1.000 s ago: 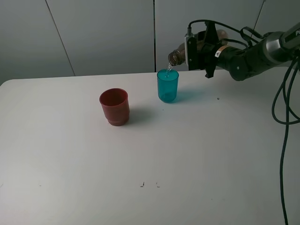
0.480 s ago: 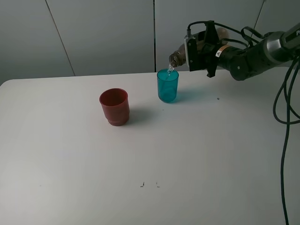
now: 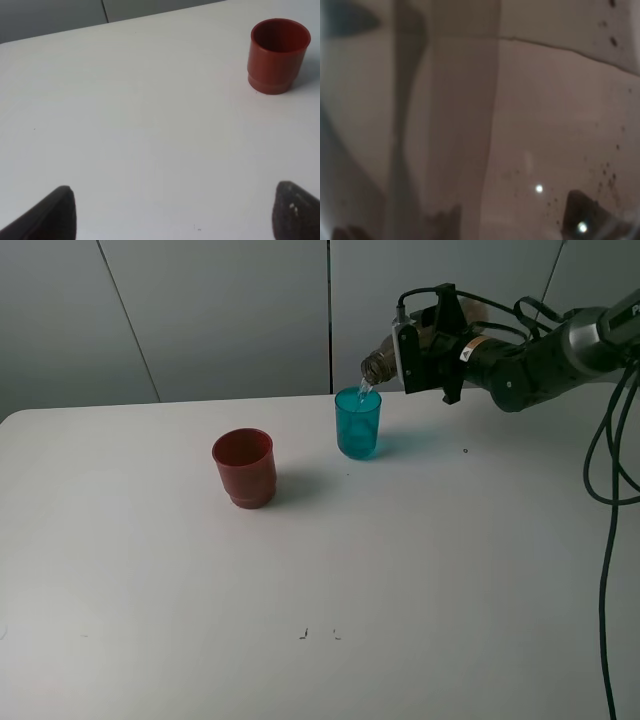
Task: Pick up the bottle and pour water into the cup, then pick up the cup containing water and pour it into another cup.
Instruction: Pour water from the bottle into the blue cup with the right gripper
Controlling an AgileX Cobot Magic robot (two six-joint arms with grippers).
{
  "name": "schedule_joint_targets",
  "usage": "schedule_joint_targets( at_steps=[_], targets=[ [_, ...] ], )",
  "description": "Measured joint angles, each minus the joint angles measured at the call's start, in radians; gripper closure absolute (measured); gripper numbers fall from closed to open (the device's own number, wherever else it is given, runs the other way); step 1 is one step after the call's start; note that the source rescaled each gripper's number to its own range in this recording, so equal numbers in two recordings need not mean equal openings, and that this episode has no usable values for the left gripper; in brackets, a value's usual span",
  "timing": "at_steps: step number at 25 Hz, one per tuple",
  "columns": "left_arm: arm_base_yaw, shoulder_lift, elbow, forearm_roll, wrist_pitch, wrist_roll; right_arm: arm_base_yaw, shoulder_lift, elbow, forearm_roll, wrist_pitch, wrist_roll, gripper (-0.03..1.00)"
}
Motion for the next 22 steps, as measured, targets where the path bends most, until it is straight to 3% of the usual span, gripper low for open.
schedule_joint_targets(
  at_steps=[22],
  targets=[
    [0.0, 0.0, 0.0, 0.0, 0.0, 0.0, 0.0, 0.0, 0.0, 0.0, -0.011, -0.055, 0.94]
  ],
)
